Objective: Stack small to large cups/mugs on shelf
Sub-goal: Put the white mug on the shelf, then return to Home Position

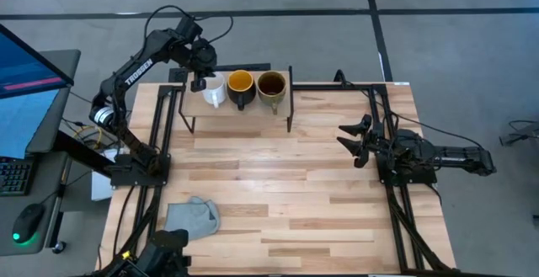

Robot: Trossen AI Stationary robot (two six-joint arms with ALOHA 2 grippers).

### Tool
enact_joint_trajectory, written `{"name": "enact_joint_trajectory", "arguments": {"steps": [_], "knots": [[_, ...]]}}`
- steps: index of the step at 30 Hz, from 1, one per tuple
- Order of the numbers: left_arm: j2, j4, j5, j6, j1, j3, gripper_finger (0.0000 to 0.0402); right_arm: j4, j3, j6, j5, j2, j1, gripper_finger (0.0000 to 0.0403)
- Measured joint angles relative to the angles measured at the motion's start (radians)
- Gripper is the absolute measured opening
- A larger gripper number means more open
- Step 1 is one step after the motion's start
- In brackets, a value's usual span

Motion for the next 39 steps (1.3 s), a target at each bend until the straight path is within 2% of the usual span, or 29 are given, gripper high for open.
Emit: {"name": "enact_joint_trajectory", "arguments": {"steps": [9,21,39], "knots": [[0.0,0.0,-0.002,0.005,0.0,0.0,0.003,0.0,0.0,0.0,0.0,0.0,0.0,0.0244],[0.004,-0.032,-0.029,0.038,-0.001,-0.005,0.0072,0.0,0.0,0.0,0.0,0.0,0.0,0.0244],[0.001,-0.026,-0.027,0.037,-0.001,0.0,0.0074,0.0,0.0,0.0,0.0,0.0,0.0,0.0244]]}}
